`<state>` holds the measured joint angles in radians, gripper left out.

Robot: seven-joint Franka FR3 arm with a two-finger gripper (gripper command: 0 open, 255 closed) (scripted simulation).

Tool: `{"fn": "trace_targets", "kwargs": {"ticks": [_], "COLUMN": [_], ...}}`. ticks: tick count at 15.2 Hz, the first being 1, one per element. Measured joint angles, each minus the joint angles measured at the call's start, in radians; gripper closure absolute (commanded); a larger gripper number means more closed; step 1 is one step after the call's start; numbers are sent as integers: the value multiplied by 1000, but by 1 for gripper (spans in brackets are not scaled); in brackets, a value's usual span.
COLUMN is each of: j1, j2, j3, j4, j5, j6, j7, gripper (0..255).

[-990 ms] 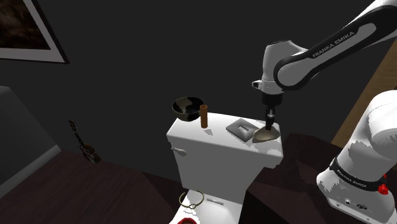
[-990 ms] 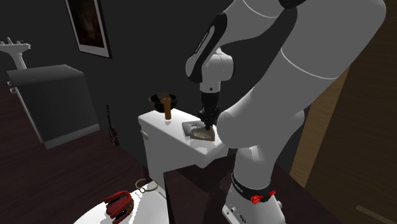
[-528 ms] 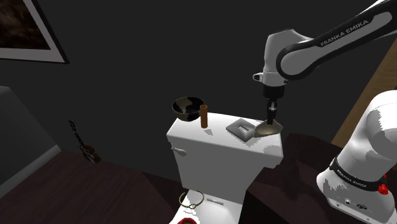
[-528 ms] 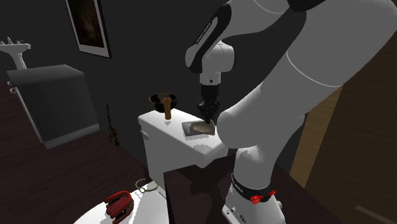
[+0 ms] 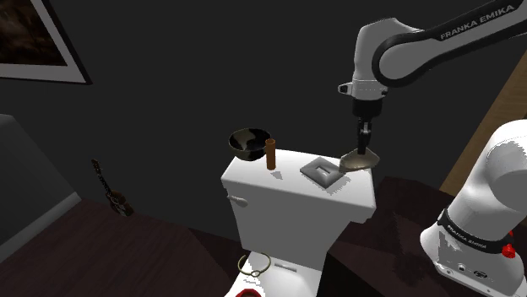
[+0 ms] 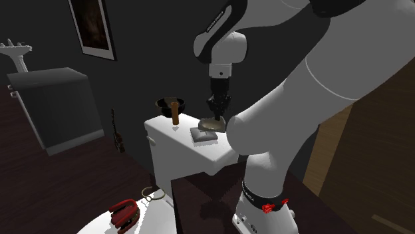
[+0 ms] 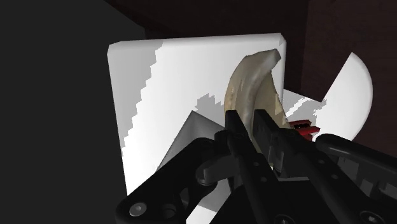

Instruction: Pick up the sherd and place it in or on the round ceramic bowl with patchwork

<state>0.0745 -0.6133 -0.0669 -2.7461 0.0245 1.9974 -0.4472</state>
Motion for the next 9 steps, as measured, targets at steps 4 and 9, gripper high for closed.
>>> {"fn": "trace_targets", "kwargs": {"ticks": [4, 9], "j1": [-2, -1], "j2": [-26, -49], "j3": [0, 4], "j4": [36, 92], "j5": [-2, -1], "j6": [-62, -141], "j7": [2, 8], "gripper": [255, 255]}}
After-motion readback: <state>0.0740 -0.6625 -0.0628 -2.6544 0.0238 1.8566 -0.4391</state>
